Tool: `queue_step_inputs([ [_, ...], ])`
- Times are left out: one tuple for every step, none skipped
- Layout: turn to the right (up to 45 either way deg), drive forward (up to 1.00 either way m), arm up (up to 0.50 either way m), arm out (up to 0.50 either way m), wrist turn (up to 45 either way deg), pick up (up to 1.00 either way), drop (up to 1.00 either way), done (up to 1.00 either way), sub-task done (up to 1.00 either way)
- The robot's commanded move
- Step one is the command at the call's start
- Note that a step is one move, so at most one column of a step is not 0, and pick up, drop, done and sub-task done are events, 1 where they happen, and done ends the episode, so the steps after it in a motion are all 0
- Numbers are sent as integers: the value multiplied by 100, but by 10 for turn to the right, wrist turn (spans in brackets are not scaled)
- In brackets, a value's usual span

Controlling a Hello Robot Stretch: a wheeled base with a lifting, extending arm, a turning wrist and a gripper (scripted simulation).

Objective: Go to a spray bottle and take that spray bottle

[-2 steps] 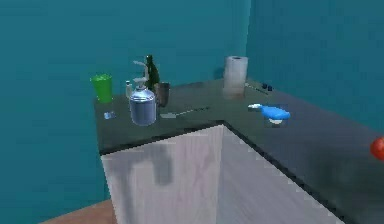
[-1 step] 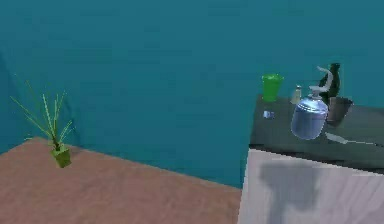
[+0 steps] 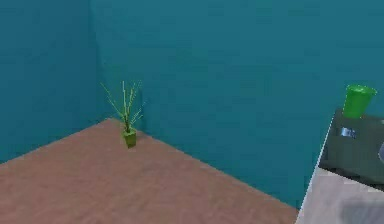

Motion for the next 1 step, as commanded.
queue_step_inputs([
  [450, 0, 0, 0, 0, 0, 0, 0, 0],
])
